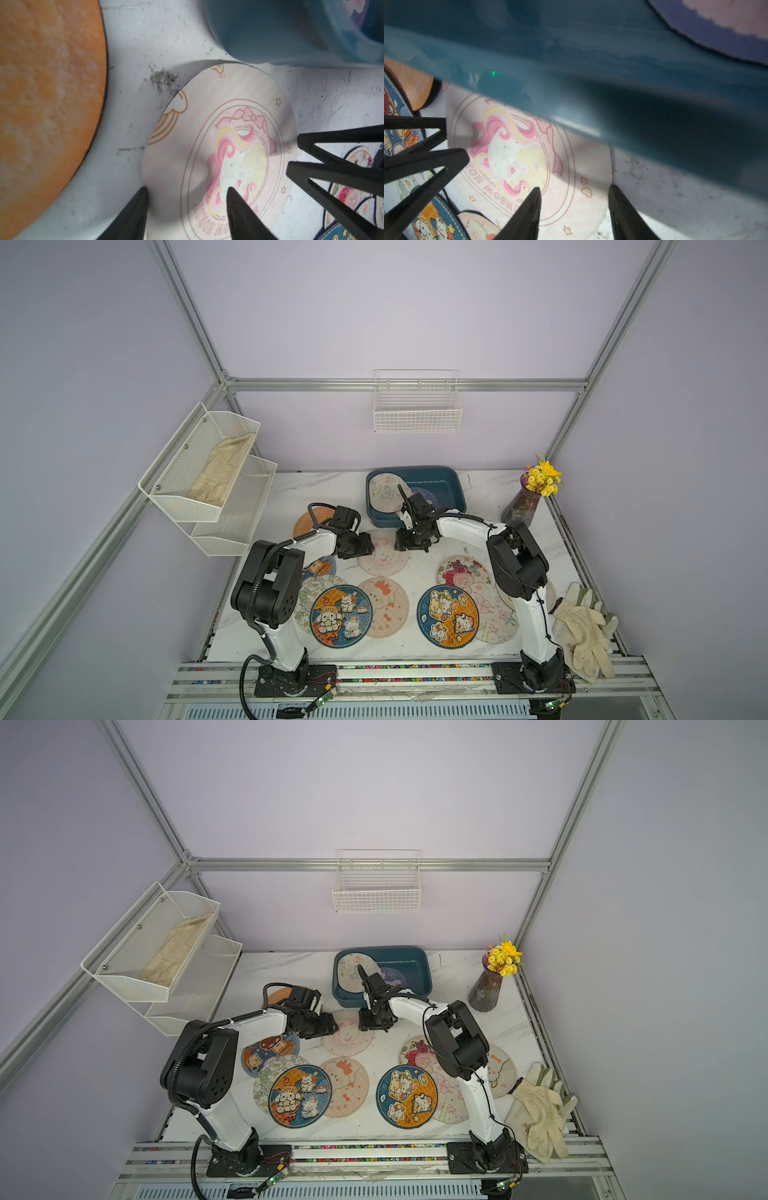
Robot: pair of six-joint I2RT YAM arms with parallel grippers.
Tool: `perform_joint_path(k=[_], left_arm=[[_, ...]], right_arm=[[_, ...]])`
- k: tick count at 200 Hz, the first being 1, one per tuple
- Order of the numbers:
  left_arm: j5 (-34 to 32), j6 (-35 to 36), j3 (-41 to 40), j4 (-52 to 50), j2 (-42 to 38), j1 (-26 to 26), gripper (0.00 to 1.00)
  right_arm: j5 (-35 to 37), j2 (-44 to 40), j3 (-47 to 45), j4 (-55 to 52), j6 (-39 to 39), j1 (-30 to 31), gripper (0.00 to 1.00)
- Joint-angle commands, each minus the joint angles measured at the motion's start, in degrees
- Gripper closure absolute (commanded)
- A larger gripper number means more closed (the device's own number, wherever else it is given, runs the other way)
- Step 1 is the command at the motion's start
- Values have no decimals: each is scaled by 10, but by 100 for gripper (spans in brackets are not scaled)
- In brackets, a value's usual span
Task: Put the coasters into the storage box
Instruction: Pick up the coaster from the center of the board.
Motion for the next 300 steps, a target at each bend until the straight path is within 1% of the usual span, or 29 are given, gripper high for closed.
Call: perform_joint_path(k=[1,10,38,55,68,93,139,175,227,266,300], left_arm=[[13,-9,15,-34,27,-3,41],[14,-9,16,-35,27,-3,41],[12,-11,16,-35,26,-4,45],[13,-13,17,-35,24,-4,50],[14,-14,18,-35,23,-5,58],[18,-19,22,-40,10,-6,77],[30,-20,42,-62,-34,-7,100],[49,-15,70,-75,-63,-14,100],[58,-7,163,-105,-76,-53,100],[59,-6,262,-125,-53,-77,100],[76,-8,361,-133,-3,-87,100]], right_arm=[[-15,31,-7,-26,6,11,54],[-15,31,-7,-26,7,11,55],[-16,31,-9,-28,5,11,55],[-18,30,-11,-27,3,11,55],[-17,27,-14,-27,2,11,55],[-13,18,-21,-26,0,10,51],[-21,-20,-53,-15,-2,-2,37],[-37,-65,-91,-2,-4,-22,30],[-64,-137,-147,6,-9,-59,28],[-81,-198,-189,6,-9,-88,27],[-93,-243,-220,5,-6,-108,27]])
